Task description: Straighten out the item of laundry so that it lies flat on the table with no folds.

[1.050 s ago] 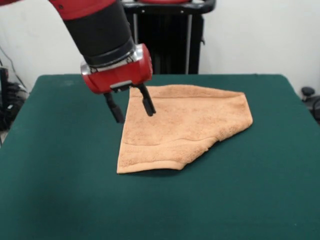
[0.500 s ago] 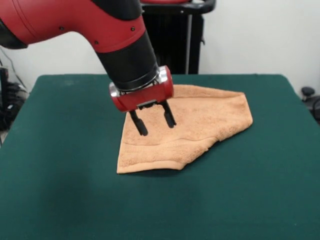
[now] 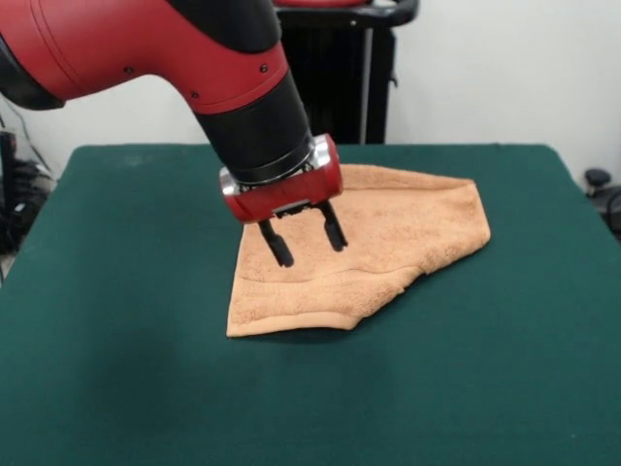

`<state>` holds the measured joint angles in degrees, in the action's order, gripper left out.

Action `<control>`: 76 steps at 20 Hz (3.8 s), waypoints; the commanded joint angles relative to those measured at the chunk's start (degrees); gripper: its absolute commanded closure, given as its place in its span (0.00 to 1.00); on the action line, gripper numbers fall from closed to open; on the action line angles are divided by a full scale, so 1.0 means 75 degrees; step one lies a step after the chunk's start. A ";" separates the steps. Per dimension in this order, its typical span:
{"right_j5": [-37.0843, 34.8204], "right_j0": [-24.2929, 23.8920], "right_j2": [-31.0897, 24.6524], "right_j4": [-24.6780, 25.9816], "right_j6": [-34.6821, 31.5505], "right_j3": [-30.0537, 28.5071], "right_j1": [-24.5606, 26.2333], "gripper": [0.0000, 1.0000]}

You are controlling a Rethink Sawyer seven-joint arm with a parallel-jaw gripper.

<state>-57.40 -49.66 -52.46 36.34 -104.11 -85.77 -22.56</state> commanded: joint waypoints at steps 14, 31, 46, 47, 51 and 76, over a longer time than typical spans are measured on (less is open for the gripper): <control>-0.0323 -0.0415 0.0297 0.0842 0.3482 0.0448 0.1244 0.00; -0.0274 -0.0799 0.0265 0.0934 0.3218 -0.0621 0.0570 0.00; 0.0026 -0.1221 0.0329 0.0972 0.2787 -0.1986 0.0057 0.00; 0.0116 -0.1245 0.0359 0.1021 0.2727 -0.2068 0.0066 0.00; 0.0459 -0.1381 0.0530 0.1265 0.2553 -0.2372 0.0149 0.00; 0.1482 -0.1079 0.1204 0.1898 0.1466 -0.2339 0.0821 0.00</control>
<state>-51.24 -62.06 -46.43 49.12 -94.99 -101.83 -19.71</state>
